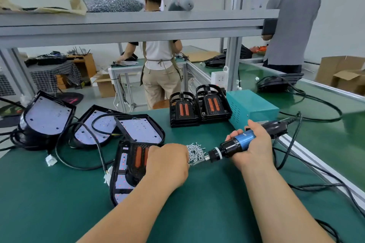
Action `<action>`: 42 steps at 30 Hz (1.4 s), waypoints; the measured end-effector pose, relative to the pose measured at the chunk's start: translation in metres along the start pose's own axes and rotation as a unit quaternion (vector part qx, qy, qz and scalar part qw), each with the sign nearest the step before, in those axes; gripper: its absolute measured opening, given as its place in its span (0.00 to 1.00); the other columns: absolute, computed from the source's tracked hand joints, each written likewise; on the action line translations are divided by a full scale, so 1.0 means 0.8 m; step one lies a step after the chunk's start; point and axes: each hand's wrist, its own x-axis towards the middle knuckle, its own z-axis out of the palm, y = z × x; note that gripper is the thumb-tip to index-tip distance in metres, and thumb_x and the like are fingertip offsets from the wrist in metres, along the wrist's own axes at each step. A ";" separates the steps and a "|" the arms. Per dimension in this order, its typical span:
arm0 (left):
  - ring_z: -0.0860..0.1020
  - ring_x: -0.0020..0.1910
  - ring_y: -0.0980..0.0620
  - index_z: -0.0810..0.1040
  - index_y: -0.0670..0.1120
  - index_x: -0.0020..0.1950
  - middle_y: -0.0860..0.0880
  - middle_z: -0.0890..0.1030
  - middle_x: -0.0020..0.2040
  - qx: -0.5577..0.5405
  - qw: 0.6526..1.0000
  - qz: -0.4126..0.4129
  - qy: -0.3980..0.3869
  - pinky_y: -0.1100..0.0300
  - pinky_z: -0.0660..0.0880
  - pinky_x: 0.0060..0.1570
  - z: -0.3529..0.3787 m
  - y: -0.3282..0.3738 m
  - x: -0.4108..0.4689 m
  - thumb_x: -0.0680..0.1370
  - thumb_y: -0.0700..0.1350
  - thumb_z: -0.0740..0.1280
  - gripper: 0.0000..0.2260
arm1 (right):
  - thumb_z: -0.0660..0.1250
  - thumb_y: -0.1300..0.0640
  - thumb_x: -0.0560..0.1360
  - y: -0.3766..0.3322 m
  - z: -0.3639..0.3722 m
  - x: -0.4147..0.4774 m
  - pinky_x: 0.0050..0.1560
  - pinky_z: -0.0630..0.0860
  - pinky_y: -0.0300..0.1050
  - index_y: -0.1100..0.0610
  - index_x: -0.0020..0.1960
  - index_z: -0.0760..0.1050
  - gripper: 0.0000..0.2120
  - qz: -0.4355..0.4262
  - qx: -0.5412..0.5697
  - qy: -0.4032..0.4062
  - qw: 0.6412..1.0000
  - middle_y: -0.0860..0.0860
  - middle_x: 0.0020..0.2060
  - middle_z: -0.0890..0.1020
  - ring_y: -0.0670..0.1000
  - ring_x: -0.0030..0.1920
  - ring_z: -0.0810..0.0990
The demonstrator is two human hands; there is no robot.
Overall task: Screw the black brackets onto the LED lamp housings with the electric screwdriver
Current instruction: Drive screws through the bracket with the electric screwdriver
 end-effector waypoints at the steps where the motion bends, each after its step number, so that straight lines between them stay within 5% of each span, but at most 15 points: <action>1: 0.75 0.46 0.48 0.71 0.57 0.44 0.53 0.77 0.43 -0.004 1.000 0.002 -0.008 0.54 0.62 0.48 0.001 0.002 0.005 0.78 0.46 0.66 0.07 | 0.71 0.55 0.74 0.000 0.000 0.000 0.37 0.75 0.45 0.57 0.46 0.70 0.11 0.004 0.004 0.000 1.000 0.51 0.33 0.73 0.50 0.25 0.74; 4: 0.78 0.52 0.50 0.75 0.56 0.44 0.54 0.79 0.45 -0.031 0.999 0.000 -0.024 0.55 0.66 0.50 0.008 0.004 0.014 0.79 0.50 0.67 0.04 | 0.71 0.55 0.73 0.000 0.000 0.000 0.38 0.75 0.45 0.57 0.46 0.70 0.10 0.007 0.013 -0.002 1.000 0.51 0.33 0.73 0.50 0.25 0.74; 8: 0.71 0.42 0.51 0.70 0.56 0.43 0.54 0.72 0.40 -0.015 0.999 -0.014 -0.030 0.57 0.60 0.39 0.022 0.004 0.018 0.81 0.47 0.64 0.08 | 0.71 0.55 0.73 0.002 -0.002 0.002 0.38 0.75 0.44 0.55 0.44 0.70 0.10 0.002 0.029 -0.008 1.000 0.51 0.30 0.73 0.50 0.25 0.74; 15: 0.77 0.53 0.45 0.75 0.51 0.51 0.51 0.81 0.50 0.037 0.998 0.004 -0.046 0.52 0.60 0.49 0.016 0.010 0.016 0.83 0.49 0.60 0.06 | 0.72 0.55 0.73 0.004 -0.002 0.004 0.37 0.76 0.43 0.54 0.43 0.70 0.10 -0.001 0.043 -0.011 0.999 0.50 0.28 0.74 0.50 0.25 0.74; 21: 0.76 0.46 0.50 0.75 0.51 0.48 0.51 0.80 0.47 -0.168 0.985 -0.028 0.031 0.59 0.69 0.45 -0.002 0.000 0.000 0.81 0.43 0.63 0.04 | 0.72 0.55 0.73 0.002 -0.002 0.005 0.35 0.77 0.42 0.54 0.43 0.70 0.10 0.007 0.083 -0.010 0.996 0.50 0.25 0.74 0.49 0.24 0.73; 23: 0.78 0.41 0.54 0.75 0.53 0.43 0.54 0.79 0.42 -0.257 0.965 -0.041 0.042 0.63 0.70 0.39 -0.001 -0.002 -0.010 0.81 0.44 0.64 0.07 | 0.72 0.55 0.73 0.003 -0.001 0.004 0.36 0.77 0.41 0.54 0.42 0.70 0.10 0.011 0.092 -0.011 0.996 0.50 0.25 0.74 0.49 0.24 0.73; 26: 0.78 0.27 0.64 0.79 0.52 0.43 0.54 0.77 0.37 -0.461 0.882 -0.093 0.040 0.63 0.79 0.39 0.008 -0.003 -0.022 0.80 0.41 0.66 0.08 | 0.71 0.55 0.73 0.005 0.000 0.002 0.37 0.76 0.41 0.54 0.41 0.70 0.10 0.014 0.101 -0.011 0.995 0.49 0.24 0.74 0.49 0.23 0.74; 28: 0.77 0.26 0.65 0.81 0.48 0.45 0.51 0.78 0.36 -0.546 0.828 -0.126 0.035 0.55 0.81 0.45 0.015 -0.003 -0.025 0.80 0.39 0.67 0.07 | 0.71 0.55 0.72 0.006 0.001 0.001 0.36 0.77 0.41 0.55 0.41 0.70 0.10 0.015 0.108 -0.013 0.994 0.50 0.24 0.74 0.50 0.23 0.74; 31: 0.77 0.27 0.65 0.82 0.46 0.46 0.50 0.80 0.38 -0.612 0.776 -0.145 0.045 0.65 0.79 0.39 0.018 0.000 -0.024 0.79 0.37 0.67 0.06 | 0.72 0.56 0.72 0.007 0.001 0.000 0.33 0.77 0.42 0.55 0.42 0.70 0.10 0.015 0.120 -0.019 0.992 0.50 0.25 0.75 0.50 0.23 0.74; 42: 0.78 0.32 0.61 0.83 0.44 0.45 0.49 0.81 0.37 -0.655 0.742 -0.135 0.048 0.69 0.76 0.35 0.022 -0.006 -0.021 0.79 0.35 0.67 0.08 | 0.72 0.55 0.71 0.010 0.003 0.001 0.34 0.78 0.42 0.55 0.40 0.71 0.10 0.022 0.106 -0.019 0.994 0.50 0.25 0.75 0.49 0.24 0.74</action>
